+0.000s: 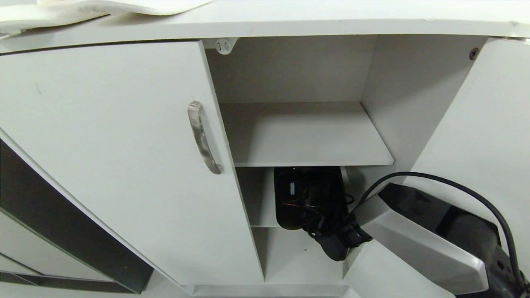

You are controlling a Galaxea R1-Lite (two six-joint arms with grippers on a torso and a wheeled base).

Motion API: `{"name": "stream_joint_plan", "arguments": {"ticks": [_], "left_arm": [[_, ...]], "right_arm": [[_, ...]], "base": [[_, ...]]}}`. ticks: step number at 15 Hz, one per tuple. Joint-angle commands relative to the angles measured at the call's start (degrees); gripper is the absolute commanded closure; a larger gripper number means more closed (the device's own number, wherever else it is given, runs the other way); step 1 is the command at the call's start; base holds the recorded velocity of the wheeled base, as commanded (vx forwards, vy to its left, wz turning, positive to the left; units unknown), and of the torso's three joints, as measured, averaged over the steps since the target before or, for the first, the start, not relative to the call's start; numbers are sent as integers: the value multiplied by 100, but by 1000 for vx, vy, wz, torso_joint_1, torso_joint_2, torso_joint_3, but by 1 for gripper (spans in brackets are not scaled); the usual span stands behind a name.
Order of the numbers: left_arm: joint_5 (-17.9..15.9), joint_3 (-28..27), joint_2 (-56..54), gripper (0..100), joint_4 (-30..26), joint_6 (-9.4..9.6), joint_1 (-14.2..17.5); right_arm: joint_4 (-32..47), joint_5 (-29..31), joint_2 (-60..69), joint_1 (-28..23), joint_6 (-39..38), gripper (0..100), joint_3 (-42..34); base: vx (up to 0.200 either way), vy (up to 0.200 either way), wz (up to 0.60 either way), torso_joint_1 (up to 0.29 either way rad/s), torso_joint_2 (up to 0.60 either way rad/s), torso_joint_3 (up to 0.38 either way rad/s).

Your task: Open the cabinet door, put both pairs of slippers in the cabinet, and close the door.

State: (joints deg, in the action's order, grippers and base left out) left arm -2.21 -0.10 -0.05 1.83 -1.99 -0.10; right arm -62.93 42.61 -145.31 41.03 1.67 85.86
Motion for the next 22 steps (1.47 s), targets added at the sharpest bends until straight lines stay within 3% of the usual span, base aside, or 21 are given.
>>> {"name": "stream_joint_plan", "arguments": {"ticks": [1, 9, 22], "left_arm": [[1, 1, 5, 100, 2, -3, 1], [1, 1, 14, 100, 2, -12, 1], [1, 1, 5, 100, 2, -21, 1]], "right_arm": [[158, -7, -261, -139, 0, 100, 493], [334, -7, -674, -245, 0, 100, 880], [263, 72, -463, -131, 0, 100, 660]], "base": [[0, 0, 0, 0, 0, 0], [0, 0, 0, 0, 0, 0], [0, 0, 0, 0, 0, 0]]}}
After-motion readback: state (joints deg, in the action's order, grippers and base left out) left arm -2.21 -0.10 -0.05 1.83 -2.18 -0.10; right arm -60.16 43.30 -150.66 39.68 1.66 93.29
